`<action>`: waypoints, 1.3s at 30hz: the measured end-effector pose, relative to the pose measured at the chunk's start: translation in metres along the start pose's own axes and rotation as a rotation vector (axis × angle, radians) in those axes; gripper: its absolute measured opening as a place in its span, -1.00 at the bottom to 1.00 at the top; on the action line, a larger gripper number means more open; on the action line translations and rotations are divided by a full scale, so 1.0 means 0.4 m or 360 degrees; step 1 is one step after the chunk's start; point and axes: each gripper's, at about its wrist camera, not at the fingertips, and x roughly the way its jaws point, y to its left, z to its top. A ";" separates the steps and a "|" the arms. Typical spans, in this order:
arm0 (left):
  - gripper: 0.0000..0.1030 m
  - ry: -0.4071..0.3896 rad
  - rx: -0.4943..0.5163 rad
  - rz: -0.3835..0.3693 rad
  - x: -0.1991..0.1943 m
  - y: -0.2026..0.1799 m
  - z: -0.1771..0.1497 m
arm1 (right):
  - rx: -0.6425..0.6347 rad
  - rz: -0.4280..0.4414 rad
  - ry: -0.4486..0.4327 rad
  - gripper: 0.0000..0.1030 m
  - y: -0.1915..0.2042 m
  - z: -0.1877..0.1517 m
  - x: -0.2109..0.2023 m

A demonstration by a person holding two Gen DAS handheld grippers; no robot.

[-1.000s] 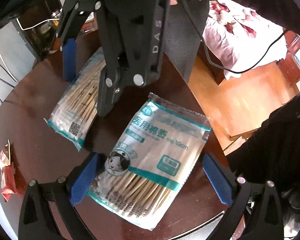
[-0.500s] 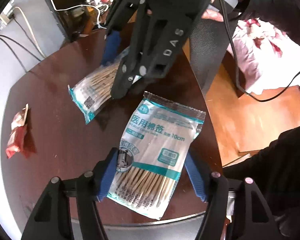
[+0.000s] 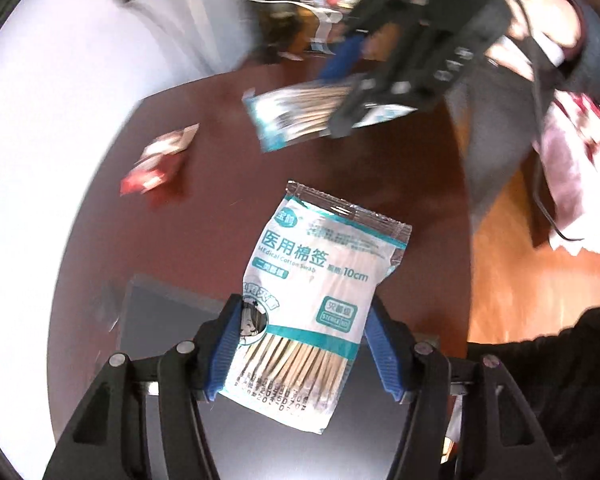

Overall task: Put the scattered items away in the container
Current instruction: 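Carry both cotton-swab packets with both tools over the box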

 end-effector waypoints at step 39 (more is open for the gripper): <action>0.21 -0.0010 -0.1829 0.0935 -0.447 0.681 -1.102 | -0.0796 0.0435 -0.0185 -0.02 1.193 0.849 0.215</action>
